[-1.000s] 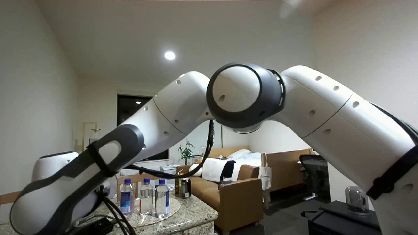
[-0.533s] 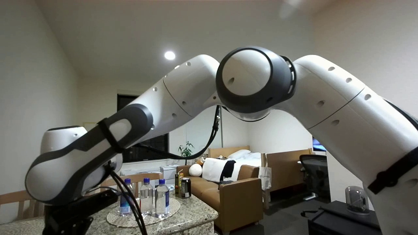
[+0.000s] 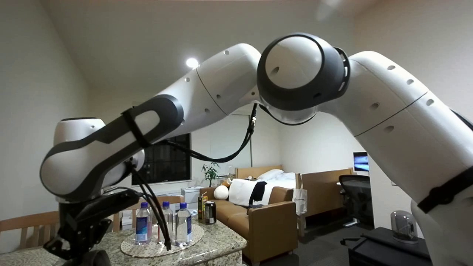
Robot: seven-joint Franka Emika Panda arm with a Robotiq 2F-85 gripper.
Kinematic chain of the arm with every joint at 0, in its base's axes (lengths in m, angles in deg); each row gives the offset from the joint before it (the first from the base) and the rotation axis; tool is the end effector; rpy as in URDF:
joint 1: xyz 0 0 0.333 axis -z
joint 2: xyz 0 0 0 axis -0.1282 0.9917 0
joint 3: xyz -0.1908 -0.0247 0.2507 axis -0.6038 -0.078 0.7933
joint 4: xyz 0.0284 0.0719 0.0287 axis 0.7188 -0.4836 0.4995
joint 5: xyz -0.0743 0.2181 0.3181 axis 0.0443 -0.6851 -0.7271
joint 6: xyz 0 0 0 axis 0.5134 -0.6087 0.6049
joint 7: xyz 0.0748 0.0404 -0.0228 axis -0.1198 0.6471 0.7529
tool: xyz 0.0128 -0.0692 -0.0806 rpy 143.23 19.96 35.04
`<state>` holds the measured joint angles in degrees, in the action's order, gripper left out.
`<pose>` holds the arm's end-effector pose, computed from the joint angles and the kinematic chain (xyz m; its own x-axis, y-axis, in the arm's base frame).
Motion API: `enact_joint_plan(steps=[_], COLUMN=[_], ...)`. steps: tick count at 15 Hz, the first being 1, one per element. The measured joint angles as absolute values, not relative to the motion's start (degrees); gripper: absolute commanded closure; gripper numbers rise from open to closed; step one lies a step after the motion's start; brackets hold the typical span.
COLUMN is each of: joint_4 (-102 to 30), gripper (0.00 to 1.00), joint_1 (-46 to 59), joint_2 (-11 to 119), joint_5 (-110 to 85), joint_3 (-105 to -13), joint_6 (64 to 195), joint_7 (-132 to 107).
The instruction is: Unfold the towel on the counter.
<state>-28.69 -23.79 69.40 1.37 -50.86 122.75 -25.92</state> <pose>0.5996 0.4042 0.3683 0.8706 0.4365 0.2272 0.4111 -0.8989 0.1518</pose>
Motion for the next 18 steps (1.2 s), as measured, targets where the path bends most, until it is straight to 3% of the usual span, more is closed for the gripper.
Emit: enact_joint_plan(steps=[1,2,3,4,11,12,14,18], joint_4=[-29.3,-30.1,-30.8,-31.6,-35.6,-35.9,-36.3,-38.9], gripper=[0.92,0.66,0.67,0.87,0.91,0.65,0.62,0.37], joint_1=[-23.5,-23.3,-23.0,-22.6,-19.8,-19.6,-18.9,-17.5], joint_2=[69.0,68.7,68.6,68.6,68.6,68.6,68.6,68.9], joint_5=[1.4,1.4,1.4,1.4,1.4,1.4,0.7,-1.6], joint_3=[-50.8,-50.8,-50.8,-50.7,-49.9,-49.8,-48.7,-45.7], joint_6=[122.6,122.5,122.2,121.7,120.4,120.2,119.3,119.3], joint_7=[-25.6,-25.3,-25.2,-25.0,-20.4,-19.6,-17.6,-15.2])
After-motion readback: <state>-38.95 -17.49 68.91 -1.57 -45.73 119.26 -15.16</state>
